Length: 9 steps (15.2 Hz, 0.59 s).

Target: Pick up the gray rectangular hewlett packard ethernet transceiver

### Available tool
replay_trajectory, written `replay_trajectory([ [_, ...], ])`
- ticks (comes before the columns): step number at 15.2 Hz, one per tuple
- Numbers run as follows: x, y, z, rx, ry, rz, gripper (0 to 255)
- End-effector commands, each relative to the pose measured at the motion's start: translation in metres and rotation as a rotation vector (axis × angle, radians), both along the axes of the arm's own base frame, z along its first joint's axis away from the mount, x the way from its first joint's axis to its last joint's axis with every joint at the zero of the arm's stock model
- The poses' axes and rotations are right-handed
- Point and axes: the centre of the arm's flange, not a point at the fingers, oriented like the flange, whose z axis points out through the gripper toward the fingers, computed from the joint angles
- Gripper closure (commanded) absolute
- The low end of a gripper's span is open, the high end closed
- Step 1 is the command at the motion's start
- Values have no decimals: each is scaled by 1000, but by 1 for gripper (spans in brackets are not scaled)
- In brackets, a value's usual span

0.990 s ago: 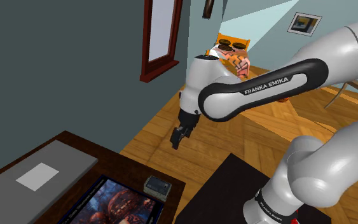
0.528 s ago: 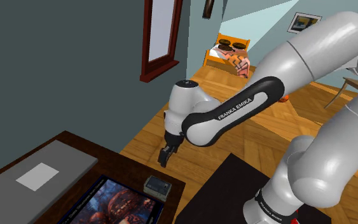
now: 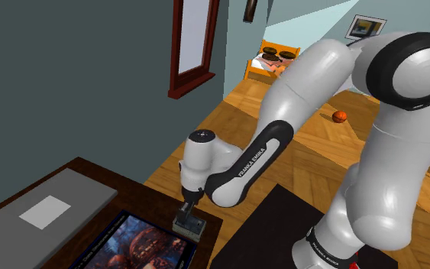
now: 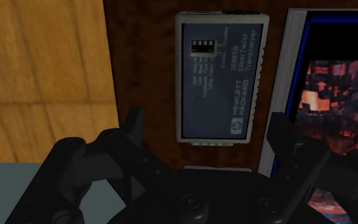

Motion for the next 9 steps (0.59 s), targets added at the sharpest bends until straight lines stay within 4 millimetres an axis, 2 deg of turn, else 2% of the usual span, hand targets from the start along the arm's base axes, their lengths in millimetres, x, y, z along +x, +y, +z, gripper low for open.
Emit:
replay_trajectory([
  [1, 2, 13, -24, -2, 3, 27, 0],
  [9, 2, 13, -64, -2, 3, 27, 0],
])
